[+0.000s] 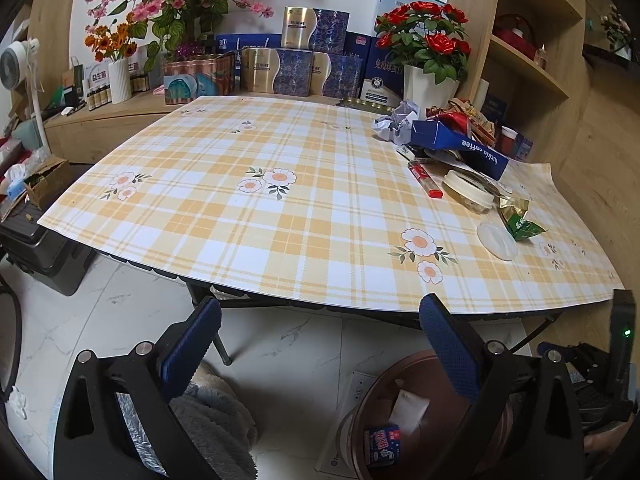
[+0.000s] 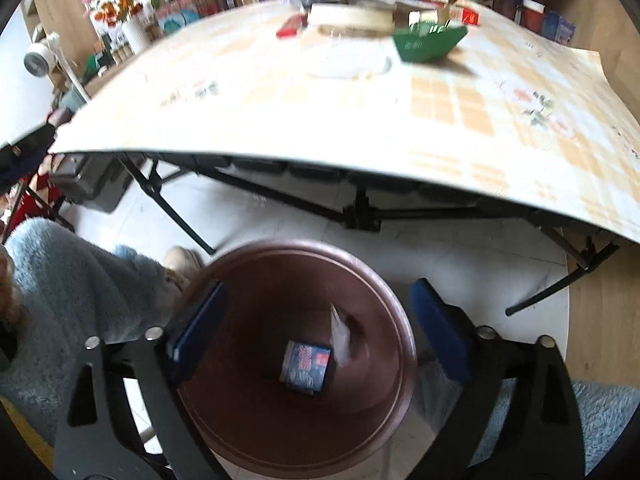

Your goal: Collect trash

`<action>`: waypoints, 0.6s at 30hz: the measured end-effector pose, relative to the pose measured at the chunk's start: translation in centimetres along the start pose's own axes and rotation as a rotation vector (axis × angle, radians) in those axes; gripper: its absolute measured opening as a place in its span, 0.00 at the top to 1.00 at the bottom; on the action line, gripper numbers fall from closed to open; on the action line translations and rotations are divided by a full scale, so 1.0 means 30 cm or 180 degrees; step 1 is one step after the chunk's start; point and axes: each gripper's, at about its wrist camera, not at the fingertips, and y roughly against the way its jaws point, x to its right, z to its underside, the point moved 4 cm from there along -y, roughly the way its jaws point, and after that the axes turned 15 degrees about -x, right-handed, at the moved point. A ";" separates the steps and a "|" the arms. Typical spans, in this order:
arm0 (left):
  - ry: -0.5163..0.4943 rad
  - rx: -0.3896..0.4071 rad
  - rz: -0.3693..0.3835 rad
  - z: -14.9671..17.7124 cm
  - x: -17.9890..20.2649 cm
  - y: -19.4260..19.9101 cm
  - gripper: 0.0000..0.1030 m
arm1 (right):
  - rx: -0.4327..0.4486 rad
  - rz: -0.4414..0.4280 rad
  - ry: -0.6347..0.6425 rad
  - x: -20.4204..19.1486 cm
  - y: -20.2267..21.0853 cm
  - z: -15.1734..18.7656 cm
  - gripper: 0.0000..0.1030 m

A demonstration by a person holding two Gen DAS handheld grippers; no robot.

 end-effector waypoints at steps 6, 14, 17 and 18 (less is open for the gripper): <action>-0.0001 0.0014 -0.0019 0.001 0.001 0.000 0.06 | 0.0296 -0.0124 -0.0044 0.009 0.071 -0.012 0.06; -0.0013 0.0014 -0.0040 0.000 0.000 -0.001 0.06 | 0.0562 -0.0393 -0.0115 0.029 0.130 -0.024 0.06; -0.0017 0.0018 -0.0051 0.000 0.000 -0.003 0.06 | 0.0817 -0.0410 -0.0211 0.057 0.169 -0.037 0.06; -0.0021 0.0015 -0.0045 -0.001 0.001 -0.004 0.06 | 0.0952 -0.0429 -0.0272 0.075 0.186 -0.040 0.06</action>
